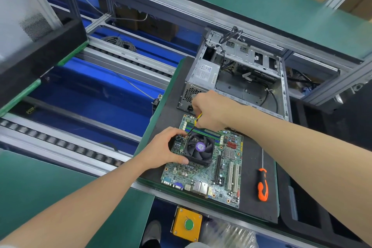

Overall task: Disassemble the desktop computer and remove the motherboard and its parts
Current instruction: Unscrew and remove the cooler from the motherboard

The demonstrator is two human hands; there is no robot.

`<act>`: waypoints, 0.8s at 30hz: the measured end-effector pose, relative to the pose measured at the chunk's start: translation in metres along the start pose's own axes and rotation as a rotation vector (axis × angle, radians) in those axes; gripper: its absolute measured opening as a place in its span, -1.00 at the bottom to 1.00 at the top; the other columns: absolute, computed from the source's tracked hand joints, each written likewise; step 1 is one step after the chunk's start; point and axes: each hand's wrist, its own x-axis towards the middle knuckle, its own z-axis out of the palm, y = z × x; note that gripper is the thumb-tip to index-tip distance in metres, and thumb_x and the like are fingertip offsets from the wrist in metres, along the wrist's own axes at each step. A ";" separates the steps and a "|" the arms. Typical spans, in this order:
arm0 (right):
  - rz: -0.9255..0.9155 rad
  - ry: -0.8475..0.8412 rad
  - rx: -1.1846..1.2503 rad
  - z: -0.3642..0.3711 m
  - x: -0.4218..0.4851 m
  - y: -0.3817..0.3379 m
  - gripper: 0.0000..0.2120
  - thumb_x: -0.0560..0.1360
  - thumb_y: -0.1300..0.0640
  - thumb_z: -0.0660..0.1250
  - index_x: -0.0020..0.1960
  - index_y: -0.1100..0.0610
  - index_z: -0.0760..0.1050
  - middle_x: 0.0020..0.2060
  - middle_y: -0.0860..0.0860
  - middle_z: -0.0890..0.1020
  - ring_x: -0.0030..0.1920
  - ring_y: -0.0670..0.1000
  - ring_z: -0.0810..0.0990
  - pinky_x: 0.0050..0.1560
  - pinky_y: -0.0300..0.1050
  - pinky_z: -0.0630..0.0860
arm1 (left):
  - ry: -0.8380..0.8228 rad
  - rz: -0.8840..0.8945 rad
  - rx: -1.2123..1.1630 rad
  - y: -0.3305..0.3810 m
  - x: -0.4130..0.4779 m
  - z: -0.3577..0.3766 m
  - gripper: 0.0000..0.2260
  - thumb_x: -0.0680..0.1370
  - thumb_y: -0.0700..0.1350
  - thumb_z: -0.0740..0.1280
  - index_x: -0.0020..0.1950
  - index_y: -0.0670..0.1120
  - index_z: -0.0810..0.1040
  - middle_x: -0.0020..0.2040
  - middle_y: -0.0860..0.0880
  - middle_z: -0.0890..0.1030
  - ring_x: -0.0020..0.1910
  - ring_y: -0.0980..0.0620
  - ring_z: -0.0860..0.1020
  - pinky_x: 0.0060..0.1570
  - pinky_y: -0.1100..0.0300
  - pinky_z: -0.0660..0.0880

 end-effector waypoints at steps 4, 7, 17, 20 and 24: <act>0.000 -0.002 -0.010 0.000 0.000 0.002 -0.79 0.42 0.23 0.38 0.04 0.27 0.60 -0.06 0.23 0.68 -0.12 0.22 0.67 -0.31 -0.09 0.47 | -0.007 0.002 -0.003 0.001 -0.001 0.000 -0.27 0.25 0.29 0.64 0.34 0.36 0.41 0.30 0.35 0.44 0.38 0.26 0.41 0.42 0.07 0.39; -0.043 0.014 -0.075 0.002 0.000 -0.003 -0.78 0.44 0.22 0.38 0.06 0.25 0.57 -0.06 0.23 0.64 -0.10 0.25 0.65 -0.29 -0.07 0.48 | -0.032 0.004 -0.003 0.001 0.000 -0.002 -0.30 0.26 0.32 0.62 0.30 0.44 0.37 0.31 0.36 0.42 0.40 0.24 0.39 0.45 0.00 0.38; -0.267 -0.041 -0.333 -0.004 0.002 -0.014 -0.85 0.50 0.15 0.35 0.00 0.07 0.39 -0.25 0.00 0.41 -0.23 0.05 0.50 -0.42 -0.10 0.35 | -0.080 0.122 -0.200 0.038 0.022 -0.030 -0.60 0.60 0.05 0.43 0.43 0.04 0.55 0.39 0.19 0.55 0.41 0.20 0.47 0.40 0.16 0.40; -0.232 0.000 -0.227 -0.005 0.001 -0.017 -0.71 0.53 -0.10 0.36 -0.01 0.14 0.45 -0.23 0.02 0.49 -0.25 0.05 0.50 -0.37 -0.08 0.41 | 0.029 0.076 -0.175 0.047 0.034 -0.031 -0.89 0.61 -0.08 0.45 0.08 0.00 0.76 0.03 0.11 0.75 0.11 0.16 0.66 0.19 0.05 0.56; 0.089 0.061 0.007 -0.015 0.003 -0.021 -0.48 0.63 -0.22 0.18 -0.26 0.19 0.46 -0.53 0.04 0.59 -0.53 0.06 0.63 -0.47 -0.19 0.41 | 0.014 0.078 -0.216 0.047 0.037 -0.026 -0.77 0.61 -0.24 0.42 -0.07 0.09 0.74 -0.11 0.15 0.75 -0.03 0.24 0.69 0.04 0.46 0.47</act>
